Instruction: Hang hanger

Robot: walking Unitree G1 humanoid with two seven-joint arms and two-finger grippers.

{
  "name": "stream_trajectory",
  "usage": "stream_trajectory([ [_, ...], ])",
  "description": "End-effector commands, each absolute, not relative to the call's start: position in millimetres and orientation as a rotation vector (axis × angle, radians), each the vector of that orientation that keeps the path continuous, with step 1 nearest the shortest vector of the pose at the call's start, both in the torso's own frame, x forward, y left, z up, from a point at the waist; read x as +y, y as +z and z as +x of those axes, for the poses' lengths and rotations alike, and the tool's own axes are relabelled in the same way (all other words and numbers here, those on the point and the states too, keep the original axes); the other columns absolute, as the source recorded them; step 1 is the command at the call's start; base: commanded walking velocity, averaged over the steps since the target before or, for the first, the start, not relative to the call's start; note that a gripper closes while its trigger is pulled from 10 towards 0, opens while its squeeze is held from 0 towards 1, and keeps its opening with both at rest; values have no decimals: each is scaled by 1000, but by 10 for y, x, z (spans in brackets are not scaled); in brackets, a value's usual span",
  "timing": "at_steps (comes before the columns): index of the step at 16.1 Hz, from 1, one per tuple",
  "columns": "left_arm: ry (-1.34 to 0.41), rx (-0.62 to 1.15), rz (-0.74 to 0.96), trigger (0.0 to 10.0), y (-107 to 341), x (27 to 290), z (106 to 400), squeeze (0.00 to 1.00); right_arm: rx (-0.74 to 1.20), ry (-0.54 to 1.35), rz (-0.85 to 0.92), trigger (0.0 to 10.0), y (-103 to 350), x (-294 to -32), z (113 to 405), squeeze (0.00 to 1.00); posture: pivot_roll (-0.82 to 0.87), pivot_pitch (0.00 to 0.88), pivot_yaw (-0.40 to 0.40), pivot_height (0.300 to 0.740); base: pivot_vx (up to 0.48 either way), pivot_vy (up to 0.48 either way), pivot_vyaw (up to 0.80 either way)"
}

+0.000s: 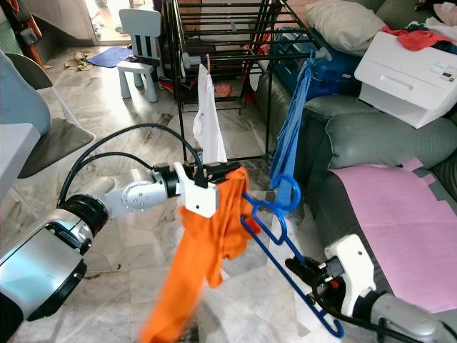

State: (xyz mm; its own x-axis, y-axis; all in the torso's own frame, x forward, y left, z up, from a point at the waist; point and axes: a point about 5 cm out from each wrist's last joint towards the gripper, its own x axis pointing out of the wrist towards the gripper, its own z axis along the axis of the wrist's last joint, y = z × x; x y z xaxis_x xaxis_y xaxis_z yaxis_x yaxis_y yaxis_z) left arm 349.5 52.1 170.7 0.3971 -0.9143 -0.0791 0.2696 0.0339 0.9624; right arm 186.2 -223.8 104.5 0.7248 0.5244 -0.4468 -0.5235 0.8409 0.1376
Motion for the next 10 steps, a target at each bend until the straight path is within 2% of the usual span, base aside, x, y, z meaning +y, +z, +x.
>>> stream_trajectory([
  [1,-1020,-766,1155,10000,1864,467,3499,0,495,527,1,10000,1016,-2283,1900,0,-27,0,-35,740,0,0,0],
  [4,-936,-801,1060,10000,2068,512,3555,0,515,354,148,10000,831,-2436,1917,0,-22,0,-37,740,0,0,0],
  [6,-927,-850,992,10000,2205,485,3545,0,515,135,265,10000,680,-2693,1948,0,-11,0,-38,740,0,0,0],
  [7,-930,-857,984,10000,2219,475,3539,0,515,95,270,10000,664,-2743,1954,0,-11,0,-38,740,0,0,0],
  [9,-986,-806,946,10000,2087,444,3496,0,410,-153,287,10000,782,-3064,2087,0,-17,0,-28,740,0,0,0],
  [10,-997,-789,941,10000,2049,443,3489,0,397,-177,282,10000,804,-3094,2102,0,-17,0,-28,740,0,0,0],
])
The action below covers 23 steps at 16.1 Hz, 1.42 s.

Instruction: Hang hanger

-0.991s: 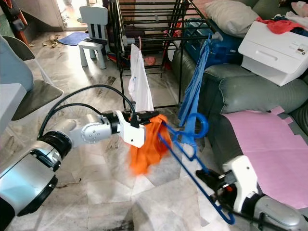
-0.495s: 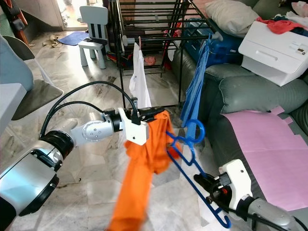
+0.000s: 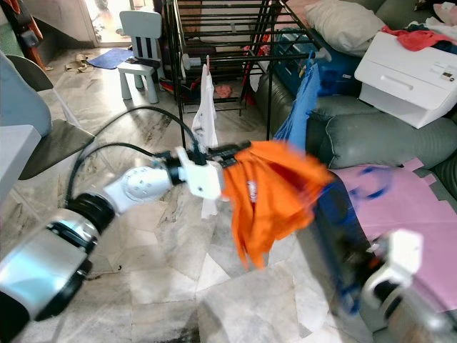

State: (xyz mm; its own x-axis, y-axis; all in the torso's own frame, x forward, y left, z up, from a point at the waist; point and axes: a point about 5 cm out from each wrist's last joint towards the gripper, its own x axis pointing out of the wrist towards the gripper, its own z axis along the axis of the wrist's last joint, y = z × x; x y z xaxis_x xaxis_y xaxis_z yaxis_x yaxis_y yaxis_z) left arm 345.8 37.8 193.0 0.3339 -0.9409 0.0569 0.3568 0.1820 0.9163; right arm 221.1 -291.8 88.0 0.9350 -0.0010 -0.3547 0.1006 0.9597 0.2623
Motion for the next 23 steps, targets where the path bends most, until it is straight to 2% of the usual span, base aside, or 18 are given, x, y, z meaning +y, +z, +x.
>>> stream_trajectory([
  [1,-1008,-775,934,10000,2026,443,3483,0,389,-193,279,10000,814,-3111,2114,0,-17,0,-28,740,0,0,0],
  [4,-1018,-768,922,10000,2034,447,3482,0,385,-204,289,10000,802,-3123,2131,0,-17,0,-28,740,0,0,0],
  [5,-1156,-604,870,10000,1669,355,3364,0,211,-246,364,10000,1123,-3062,2390,0,-31,0,-22,740,0,0,0],
  [6,-1389,-348,726,10000,1108,166,3054,0,-109,-294,572,10000,1807,-2848,2808,0,-30,0,-22,740,0,0,0],
  [7,-1417,-327,717,10000,1064,133,3015,0,-159,-307,610,10000,1926,-2776,2910,0,-31,0,-22,740,0,0,0],
  [9,-1437,-341,726,10000,1033,69,2960,0,-174,-259,634,10000,2059,-2589,3071,0,-25,0,-26,740,0,0,0],
  [10,-1439,-352,712,10000,1056,25,2947,0,-84,-164,586,10000,2020,-2337,3161,0,-21,0,-33,740,0,0,0],
  [13,-1446,-291,616,10000,1087,11,2946,0,-36,-251,584,10000,1902,-2396,3153,0,-30,0,-38,740,0,0,0],
  [14,-1407,-287,623,10000,1066,-8,2948,0,7,-224,597,10000,1868,-2329,3172,0,-33,0,-36,740,0,0,0],
  [15,-1348,-281,610,10000,1065,-19,2975,0,68,-124,536,10000,1825,-2152,3184,0,-35,0,-32,740,0,0,0],
  [18,-1191,-198,527,10000,1040,22,3092,0,189,17,355,10000,1645,-1817,3131,0,-38,0,-34,740,0,0,0],
  [20,-1047,-111,396,10000,1015,152,3205,0,203,-1,289,10000,1548,-1809,3103,0,-37,0,-38,740,0,0,0],
  [21,-857,-54,313,10000,974,310,3304,0,228,15,241,10000,1433,-1769,3048,0,-36,0,-44,740,0,0,0],
  [23,-718,38,172,10000,910,454,3372,0,235,19,198,10000,1360,-1749,2990,0,-32,0,-54,740,0,0,0],
])
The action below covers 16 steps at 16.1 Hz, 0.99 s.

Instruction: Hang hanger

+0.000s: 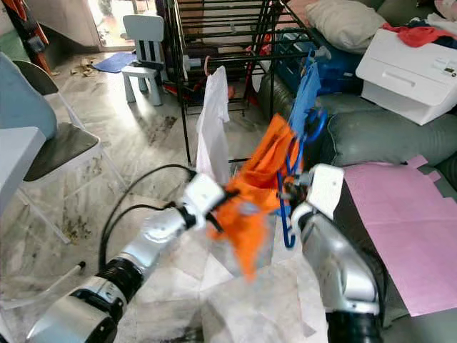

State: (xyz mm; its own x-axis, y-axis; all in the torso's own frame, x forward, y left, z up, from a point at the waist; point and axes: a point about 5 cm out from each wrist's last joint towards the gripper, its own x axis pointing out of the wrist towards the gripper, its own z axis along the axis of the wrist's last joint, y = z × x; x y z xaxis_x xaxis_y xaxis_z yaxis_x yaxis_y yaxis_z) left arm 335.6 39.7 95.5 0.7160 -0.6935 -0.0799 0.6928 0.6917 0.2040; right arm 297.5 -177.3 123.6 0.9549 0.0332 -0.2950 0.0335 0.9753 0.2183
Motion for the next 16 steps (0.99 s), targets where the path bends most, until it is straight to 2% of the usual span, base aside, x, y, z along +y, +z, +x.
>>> stream_trajectory([
  [1,-590,72,99,10000,886,608,3428,0,232,9,145,10000,1317,-1756,2937,0,-26,0,-62,740,0,0,0],
  [2,-520,92,70,10000,863,725,3455,0,220,-14,100,10000,1286,-1800,2889,0,-20,0,-68,740,0,0,0],
  [4,-518,104,52,10000,869,756,3467,0,186,-52,80,10000,1319,-1898,2886,0,-15,0,-71,740,0,0,0],
  [7,-681,66,126,10000,904,683,3399,0,156,-44,30,10000,1441,-2068,2978,0,8,0,-69,740,0,0,0],
  [8,-818,53,143,10000,906,593,3303,0,183,-56,63,10000,1432,-2132,3029,0,14,0,-58,740,0,0,0],
  [11,-994,50,123,10000,866,469,3100,0,194,-76,104,10000,1381,-2150,3036,0,19,0,-47,740,0,0,0],
  [13,-1038,108,94,10000,760,436,2987,0,144,-86,128,10000,1453,-2088,3086,0,13,0,-44,740,0,0,0],
  [14,-1056,139,96,10000,695,430,2930,0,75,-66,68,10000,1560,-2005,3124,0,8,0,-40,740,0,0,0],
  [15,-1045,124,130,10000,679,434,2908,0,62,9,59,10000,1595,-1854,3131,0,3,0,-38,740,0,0,0],
  [16,-1041,115,137,10000,685,428,2901,0,126,77,124,10000,1516,-1734,3104,0,0,0,-38,740,0,0,0],
])
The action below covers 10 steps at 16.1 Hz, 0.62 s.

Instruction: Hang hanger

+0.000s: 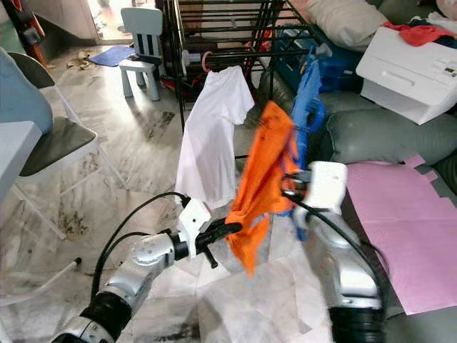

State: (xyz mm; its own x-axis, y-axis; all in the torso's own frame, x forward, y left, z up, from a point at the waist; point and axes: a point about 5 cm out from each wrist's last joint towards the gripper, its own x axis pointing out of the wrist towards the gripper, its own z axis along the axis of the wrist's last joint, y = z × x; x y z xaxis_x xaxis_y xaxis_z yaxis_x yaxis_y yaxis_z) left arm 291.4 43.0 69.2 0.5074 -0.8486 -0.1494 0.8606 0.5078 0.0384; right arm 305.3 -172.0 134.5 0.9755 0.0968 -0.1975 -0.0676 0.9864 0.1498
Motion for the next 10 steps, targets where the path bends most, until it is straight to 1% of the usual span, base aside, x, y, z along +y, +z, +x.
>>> stream_trajectory([
  [1,-1041,115,137,10000,685,428,2901,0,126,77,124,10000,1516,-1734,3104,0,0,0,-38,740,0,0,0],
  [2,-1038,111,138,10000,700,421,2896,0,193,143,167,10000,1422,-1622,3056,0,-1,0,-38,740,0,0,0],
  [3,-1055,82,171,10000,788,389,2940,0,557,171,255,10000,701,-1479,2579,0,-8,0,-40,740,0,0,0],
  [4,-1051,69,180,10000,829,381,2987,0,654,72,344,10000,478,-1558,2386,0,-13,0,-42,740,0,0,0],
  [5,-1045,58,186,10000,860,372,3021,0,714,21,379,10000,348,-1612,2238,0,-20,0,-40,740,0,0,0],
  [6,-1029,46,182,10000,904,353,3060,0,746,-144,433,10000,252,-1799,2118,0,-27,0,-37,740,0,0,0],
  [8,-1003,29,174,10000,949,319,3102,0,723,-379,449,10000,242,-2121,2064,0,-39,0,-29,740,0,0,0],
  [10,-1014,22,169,10000,959,283,3098,0,655,-434,449,10000,363,-2224,2156,0,-49,0,-21,740,0,0,0],
])
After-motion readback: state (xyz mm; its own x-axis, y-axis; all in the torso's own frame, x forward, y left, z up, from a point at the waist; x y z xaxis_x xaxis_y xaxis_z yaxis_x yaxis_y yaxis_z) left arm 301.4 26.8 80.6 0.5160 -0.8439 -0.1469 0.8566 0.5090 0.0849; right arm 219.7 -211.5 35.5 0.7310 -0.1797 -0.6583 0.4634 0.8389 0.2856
